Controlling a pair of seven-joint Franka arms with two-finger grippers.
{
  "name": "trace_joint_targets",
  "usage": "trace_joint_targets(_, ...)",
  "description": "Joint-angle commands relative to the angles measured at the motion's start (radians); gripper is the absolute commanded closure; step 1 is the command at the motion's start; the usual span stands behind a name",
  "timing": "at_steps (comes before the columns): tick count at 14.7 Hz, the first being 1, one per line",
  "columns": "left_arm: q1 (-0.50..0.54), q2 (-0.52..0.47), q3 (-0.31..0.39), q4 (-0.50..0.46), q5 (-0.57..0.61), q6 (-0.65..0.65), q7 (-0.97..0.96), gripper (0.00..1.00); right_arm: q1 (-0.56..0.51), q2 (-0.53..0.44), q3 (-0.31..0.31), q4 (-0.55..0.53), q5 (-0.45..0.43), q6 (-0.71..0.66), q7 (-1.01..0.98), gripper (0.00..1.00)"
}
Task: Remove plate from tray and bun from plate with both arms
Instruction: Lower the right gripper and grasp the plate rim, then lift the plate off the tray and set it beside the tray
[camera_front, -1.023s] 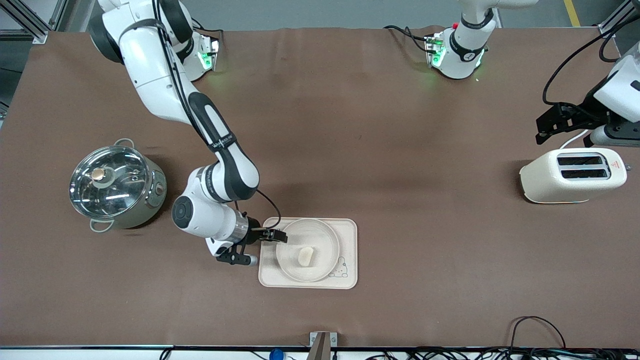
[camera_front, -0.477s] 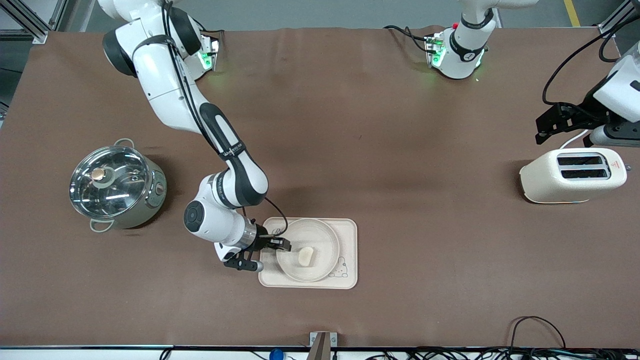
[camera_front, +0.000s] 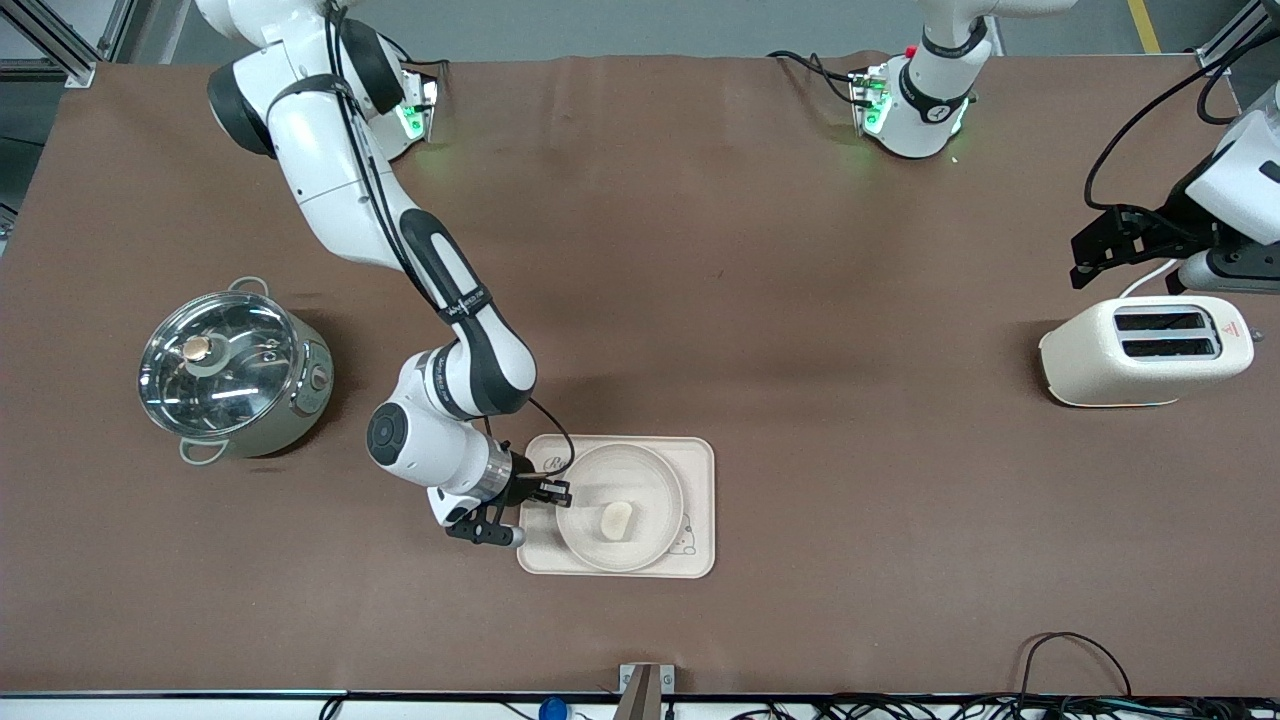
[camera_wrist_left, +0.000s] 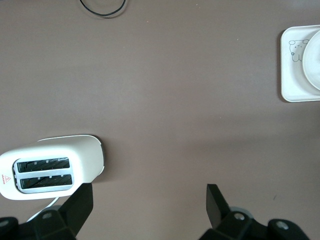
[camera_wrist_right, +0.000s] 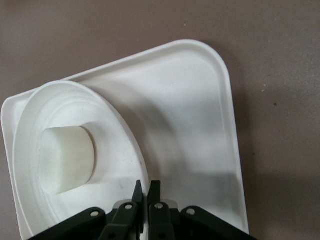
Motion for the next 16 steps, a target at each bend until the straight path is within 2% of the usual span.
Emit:
trace_joint_targets(1,0.005,0.007,-0.008,0.02,0.001,-0.018,-0.012,0.0,-0.039,-0.015,0.036,0.003,0.06,-0.008,-0.061,1.0)
trace_joint_targets(3,0.005,0.007,-0.008,0.02,0.001,-0.019,-0.012,0.0,-0.087,-0.033,0.102,-0.021,0.076,-0.008,-0.119,1.0)
trace_joint_targets(5,0.005,0.007,-0.008,0.02,0.001,-0.019,-0.012,0.0,-0.108,-0.096,0.145,-0.115,0.076,-0.007,-0.161,1.0)
trace_joint_targets(12,0.006,0.007,-0.008,0.018,-0.001,-0.019,-0.011,0.0,-0.079,-0.433,0.176,-0.62,0.076,-0.005,-0.317,1.0)
trace_joint_targets(16,0.008,0.007,-0.008,0.018,-0.001,-0.019,-0.009,0.0,-0.044,-0.544,0.177,-0.826,0.077,0.01,-0.322,1.0)
